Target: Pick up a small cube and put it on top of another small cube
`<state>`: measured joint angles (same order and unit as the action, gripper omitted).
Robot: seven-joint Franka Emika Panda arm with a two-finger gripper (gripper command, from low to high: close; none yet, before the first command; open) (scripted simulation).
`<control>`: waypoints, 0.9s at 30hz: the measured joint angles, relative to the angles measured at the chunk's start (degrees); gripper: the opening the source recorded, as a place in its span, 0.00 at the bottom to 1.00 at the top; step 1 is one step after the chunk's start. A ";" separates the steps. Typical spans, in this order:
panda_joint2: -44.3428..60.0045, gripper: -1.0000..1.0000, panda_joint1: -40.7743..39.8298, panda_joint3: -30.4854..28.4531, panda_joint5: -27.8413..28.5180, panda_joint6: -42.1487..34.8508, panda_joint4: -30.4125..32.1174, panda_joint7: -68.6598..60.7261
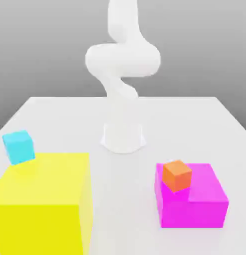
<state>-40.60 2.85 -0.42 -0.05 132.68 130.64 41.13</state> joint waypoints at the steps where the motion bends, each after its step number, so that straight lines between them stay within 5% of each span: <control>1: 2.26 0.50 1.18 -0.15 -0.07 0.39 -0.49 -2.07; 17: 35.67 0.50 14.92 1.64 -2.12 6.10 -7.75 -33.34; 27: 56.49 0.50 19.99 5.85 1.22 9.68 -12.25 -49.64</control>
<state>15.88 22.84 5.43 1.17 142.36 118.40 -8.51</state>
